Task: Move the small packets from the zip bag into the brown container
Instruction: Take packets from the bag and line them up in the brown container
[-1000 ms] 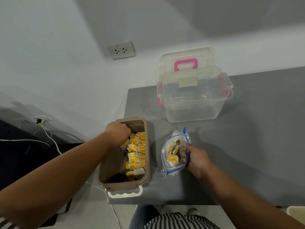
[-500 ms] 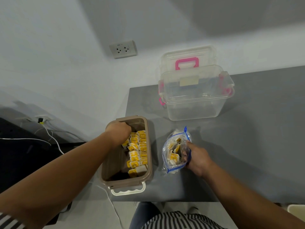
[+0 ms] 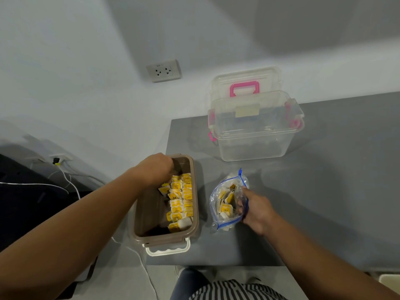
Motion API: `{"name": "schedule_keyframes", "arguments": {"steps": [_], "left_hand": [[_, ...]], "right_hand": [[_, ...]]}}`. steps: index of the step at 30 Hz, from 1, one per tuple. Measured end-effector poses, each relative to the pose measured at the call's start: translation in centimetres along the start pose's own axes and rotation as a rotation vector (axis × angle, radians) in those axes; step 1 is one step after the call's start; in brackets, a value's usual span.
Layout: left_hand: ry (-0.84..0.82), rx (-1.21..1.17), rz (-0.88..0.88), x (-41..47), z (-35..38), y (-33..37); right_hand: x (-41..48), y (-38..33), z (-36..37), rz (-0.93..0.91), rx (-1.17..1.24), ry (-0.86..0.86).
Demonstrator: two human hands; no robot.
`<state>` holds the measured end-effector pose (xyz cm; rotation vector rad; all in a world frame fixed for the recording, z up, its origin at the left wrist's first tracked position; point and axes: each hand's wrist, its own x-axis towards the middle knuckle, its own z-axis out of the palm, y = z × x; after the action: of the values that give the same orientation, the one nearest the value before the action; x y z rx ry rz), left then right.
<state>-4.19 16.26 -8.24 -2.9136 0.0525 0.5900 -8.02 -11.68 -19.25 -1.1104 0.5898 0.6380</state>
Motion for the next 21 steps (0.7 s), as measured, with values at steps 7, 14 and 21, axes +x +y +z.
{"name": "schedule_keyframes", "arguments": {"steps": [7, 14, 21], "left_hand": [[0.179, -0.497, 0.113, -4.1, -4.3, 5.4], [0.111, -0.582, 0.202, -4.7, -1.5, 14.1], [0.067, -0.278, 0.107, -1.6, 3.1, 17.7]], "right_hand": [[0.0, 0.1, -0.4, 0.002, 0.001, 0.003], [0.1, 0.3, -1.5, -0.001, -0.060, 0.019], [0.0, 0.3, -2.7, -0.009, -0.097, 0.020]]}}
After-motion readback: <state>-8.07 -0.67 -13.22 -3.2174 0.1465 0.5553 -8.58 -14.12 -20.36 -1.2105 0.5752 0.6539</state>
